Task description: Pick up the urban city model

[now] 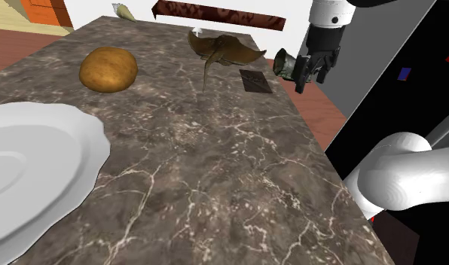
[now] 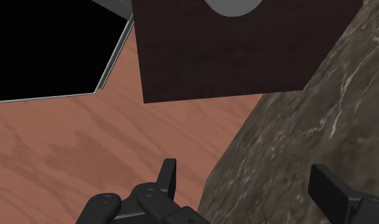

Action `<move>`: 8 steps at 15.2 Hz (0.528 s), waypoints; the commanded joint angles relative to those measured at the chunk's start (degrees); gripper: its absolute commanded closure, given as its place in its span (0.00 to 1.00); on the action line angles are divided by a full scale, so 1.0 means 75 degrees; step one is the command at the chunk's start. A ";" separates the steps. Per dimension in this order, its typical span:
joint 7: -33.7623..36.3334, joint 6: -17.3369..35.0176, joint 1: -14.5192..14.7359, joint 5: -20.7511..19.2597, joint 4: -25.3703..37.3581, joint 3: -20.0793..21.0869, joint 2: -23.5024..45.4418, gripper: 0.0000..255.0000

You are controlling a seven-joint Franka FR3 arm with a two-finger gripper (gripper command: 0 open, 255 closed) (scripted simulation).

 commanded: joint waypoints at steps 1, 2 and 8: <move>0.0000 0.0000 0.0000 0.0000 0.0000 0.0000 0.0000 0.00; 0.0362 -0.0023 -0.0015 0.0203 0.0133 0.0159 0.0070 0.00; 0.2511 -0.0028 -0.0223 0.1250 0.1119 0.1078 0.0675 0.00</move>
